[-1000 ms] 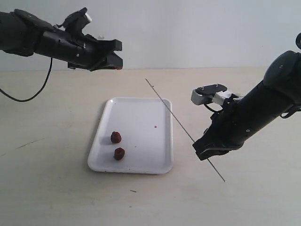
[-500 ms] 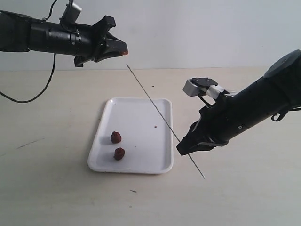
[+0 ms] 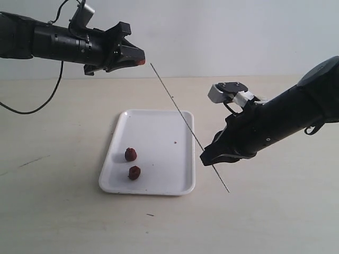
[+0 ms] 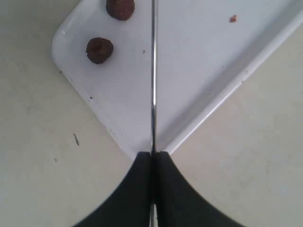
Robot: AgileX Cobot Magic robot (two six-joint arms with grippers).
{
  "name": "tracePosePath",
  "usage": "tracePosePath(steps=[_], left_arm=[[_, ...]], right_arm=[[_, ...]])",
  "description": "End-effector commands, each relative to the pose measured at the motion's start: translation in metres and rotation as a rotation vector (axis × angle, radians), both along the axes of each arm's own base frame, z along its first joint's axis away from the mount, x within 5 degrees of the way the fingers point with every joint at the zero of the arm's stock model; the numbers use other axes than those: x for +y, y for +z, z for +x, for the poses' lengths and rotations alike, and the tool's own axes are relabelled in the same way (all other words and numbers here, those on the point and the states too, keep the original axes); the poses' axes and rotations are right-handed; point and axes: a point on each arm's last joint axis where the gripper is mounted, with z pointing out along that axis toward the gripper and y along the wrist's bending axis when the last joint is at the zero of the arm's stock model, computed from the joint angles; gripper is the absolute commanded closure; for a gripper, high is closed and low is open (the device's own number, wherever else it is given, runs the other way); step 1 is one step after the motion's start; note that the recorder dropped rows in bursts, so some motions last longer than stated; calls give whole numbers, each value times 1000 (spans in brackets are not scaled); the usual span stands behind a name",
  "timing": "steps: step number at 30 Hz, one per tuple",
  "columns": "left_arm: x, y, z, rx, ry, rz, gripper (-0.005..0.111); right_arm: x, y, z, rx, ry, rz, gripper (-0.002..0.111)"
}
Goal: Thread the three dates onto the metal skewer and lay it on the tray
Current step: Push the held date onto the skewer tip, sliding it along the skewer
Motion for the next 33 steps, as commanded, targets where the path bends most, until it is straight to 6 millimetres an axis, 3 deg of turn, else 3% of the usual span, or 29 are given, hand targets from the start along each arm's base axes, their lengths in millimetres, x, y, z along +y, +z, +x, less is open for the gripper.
tracePosePath(steps=[1,17,24,33], left_arm=[[0,6,-2,-15,-19,-8,75],[0,6,-2,-16,-22,-8,76],[0,6,-2,-16,-22,-8,100],[0,6,-2,-16,-22,-8,91]], right_arm=[[-1,3,3,-18,-10,6,108],[2,4,0,-1,32,36,108],[2,4,0,-2,33,33,108],[0,2,-2,12,50,4,108]])
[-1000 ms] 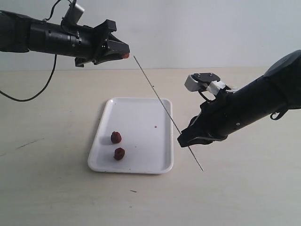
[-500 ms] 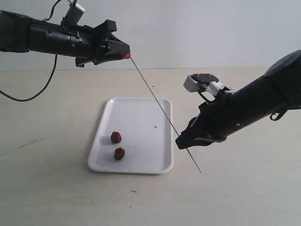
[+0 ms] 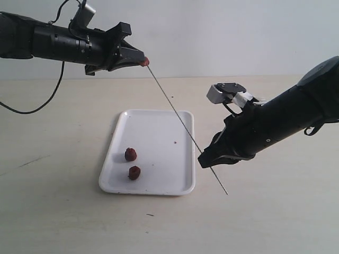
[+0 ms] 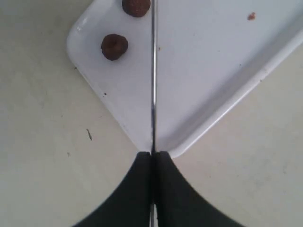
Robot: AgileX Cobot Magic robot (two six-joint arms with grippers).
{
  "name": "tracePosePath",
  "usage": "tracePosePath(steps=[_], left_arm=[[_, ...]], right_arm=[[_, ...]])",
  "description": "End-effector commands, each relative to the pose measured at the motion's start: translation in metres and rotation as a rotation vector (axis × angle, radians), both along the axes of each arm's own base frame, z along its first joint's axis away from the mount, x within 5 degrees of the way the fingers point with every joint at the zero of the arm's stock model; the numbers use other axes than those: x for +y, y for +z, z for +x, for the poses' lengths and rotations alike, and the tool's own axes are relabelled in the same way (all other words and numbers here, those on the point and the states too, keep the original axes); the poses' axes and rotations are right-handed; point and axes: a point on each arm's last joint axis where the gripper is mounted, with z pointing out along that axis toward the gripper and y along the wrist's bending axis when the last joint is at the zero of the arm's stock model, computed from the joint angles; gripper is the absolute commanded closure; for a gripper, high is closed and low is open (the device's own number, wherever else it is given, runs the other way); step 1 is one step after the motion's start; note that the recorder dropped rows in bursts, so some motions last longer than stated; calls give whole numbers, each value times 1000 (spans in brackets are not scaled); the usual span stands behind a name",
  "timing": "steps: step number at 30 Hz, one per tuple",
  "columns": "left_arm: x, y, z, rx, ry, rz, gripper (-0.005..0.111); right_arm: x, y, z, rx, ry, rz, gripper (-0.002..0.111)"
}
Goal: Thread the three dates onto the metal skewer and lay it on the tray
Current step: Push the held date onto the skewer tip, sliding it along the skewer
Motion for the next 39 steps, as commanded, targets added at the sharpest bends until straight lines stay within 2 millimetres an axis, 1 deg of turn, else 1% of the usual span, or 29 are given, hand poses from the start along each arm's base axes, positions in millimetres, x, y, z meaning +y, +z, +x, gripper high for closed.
tracePosePath(steps=[1,10,13,28,39], left_arm=[[1,6,-1,-14,-2,-7,91],[0,6,-1,-12,-1,-13,91],[0,7,-1,-10,-8,-16,91],[0,7,-2,-8,-16,-20,91],[-16,6,-9,-12,-63,-10,91]], right_arm=[[-3,0,0,5,16,-29,108],[-6,-1,3,-10,-26,-57,108],[-5,0,5,-10,-49,-38,108],[-3,1,2,-6,-10,-19,108],[-2,2,4,-25,-16,-2,108]])
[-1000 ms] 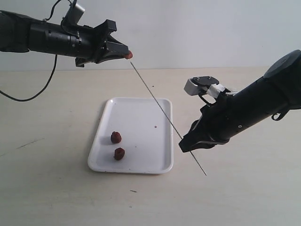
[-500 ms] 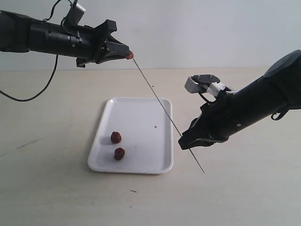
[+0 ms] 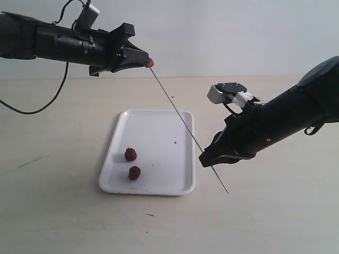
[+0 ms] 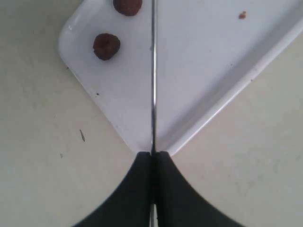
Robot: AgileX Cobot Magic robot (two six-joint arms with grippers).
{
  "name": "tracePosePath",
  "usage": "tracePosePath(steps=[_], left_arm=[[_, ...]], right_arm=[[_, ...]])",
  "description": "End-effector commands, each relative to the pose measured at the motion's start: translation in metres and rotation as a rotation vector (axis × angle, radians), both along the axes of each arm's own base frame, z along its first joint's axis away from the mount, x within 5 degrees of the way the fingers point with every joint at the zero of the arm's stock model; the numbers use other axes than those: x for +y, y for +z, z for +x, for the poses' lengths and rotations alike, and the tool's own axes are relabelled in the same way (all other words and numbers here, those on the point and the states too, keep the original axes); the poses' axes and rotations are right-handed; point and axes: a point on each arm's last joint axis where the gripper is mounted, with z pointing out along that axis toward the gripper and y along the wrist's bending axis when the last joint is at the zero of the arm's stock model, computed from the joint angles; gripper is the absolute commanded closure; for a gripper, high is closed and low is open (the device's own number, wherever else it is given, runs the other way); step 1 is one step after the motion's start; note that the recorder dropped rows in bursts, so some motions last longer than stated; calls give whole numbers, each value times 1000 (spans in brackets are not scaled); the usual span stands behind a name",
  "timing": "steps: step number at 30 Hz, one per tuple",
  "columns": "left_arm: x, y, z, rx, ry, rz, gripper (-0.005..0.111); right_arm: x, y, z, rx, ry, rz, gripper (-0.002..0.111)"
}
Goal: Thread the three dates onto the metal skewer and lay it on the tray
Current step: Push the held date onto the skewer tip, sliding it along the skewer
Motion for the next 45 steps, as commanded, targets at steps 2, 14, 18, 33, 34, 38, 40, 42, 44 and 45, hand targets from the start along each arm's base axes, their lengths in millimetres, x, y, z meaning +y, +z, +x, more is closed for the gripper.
tracePosePath(steps=[2,14,18,33,34,38,40,42,44,45], left_arm=[[-11,6,-6,-16,-39,-5,91],[-13,6,-12,-4,-109,-8,91],[-18,6,-16,2,-140,-16,91],[-37,7,-27,-4,-220,-25,91],[-37,7,-27,-4,-222,-26,91],[-40,7,-29,-3,-233,-25,91],[-40,7,-29,-3,-233,-25,91],[-40,7,-29,-3,-234,-24,90],[-40,7,-29,-5,-235,-23,86],[-40,7,-29,-5,-235,-23,83]], right_arm=[[0,3,3,-19,-7,15,108],[0,10,14,-67,-67,25,108],[3,21,22,-97,-65,58,108],[13,40,60,-178,-110,194,108],[14,39,63,-183,-115,209,108],[15,40,67,-204,-130,243,108],[15,40,68,-209,-130,246,108],[15,40,68,-209,-130,246,108],[15,40,67,-209,-127,243,108],[15,40,67,-209,-127,243,108]])
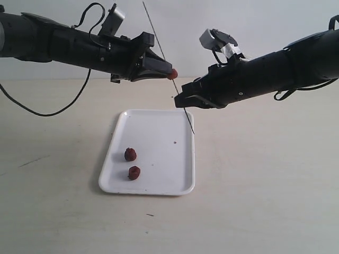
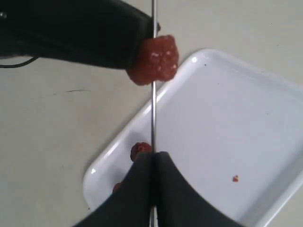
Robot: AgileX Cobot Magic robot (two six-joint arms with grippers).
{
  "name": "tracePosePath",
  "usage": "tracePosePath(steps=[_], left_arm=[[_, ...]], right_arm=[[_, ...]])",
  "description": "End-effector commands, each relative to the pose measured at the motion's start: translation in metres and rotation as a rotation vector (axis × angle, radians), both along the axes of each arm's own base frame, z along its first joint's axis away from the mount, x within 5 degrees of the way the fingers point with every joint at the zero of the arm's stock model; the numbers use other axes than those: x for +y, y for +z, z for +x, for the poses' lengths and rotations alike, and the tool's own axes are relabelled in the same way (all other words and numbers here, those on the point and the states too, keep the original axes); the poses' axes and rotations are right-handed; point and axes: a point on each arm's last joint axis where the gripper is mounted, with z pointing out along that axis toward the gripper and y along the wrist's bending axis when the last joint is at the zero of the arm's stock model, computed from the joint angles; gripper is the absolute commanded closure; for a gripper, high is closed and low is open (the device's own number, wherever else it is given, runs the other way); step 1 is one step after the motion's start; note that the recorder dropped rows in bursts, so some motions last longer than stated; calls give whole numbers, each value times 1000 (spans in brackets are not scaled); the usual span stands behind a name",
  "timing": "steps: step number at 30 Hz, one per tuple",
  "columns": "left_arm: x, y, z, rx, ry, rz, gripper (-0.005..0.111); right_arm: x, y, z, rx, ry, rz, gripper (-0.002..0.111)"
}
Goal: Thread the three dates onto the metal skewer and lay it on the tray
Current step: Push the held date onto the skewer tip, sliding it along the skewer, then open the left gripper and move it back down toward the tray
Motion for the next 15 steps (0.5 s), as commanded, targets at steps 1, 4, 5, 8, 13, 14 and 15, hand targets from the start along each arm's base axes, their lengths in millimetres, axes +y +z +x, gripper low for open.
tracePosePath(steps=[1,4,5,8,13,14,15], left_arm=[[-3,6,-3,-12,-22,-14,78],[-3,6,-3,-12,-21,-16,67],[-3,7,-3,-11,-20,-17,64],[-3,7,-3,-11,-20,-17,61],[5,5,0,-31,-21,4,61],[7,4,0,-43,-31,19,61],[8,3,0,-48,-43,33,61]], right_arm=[[-1,2,2,-15,1,7,108],[-1,2,2,-15,1,7,108],[-1,2,2,-15,3,5,108],[-2,1,2,-18,9,-22,108],[-10,-6,1,63,-60,-123,108],[-13,-8,0,87,-78,-150,108],[-15,-8,-1,96,-84,-183,108]])
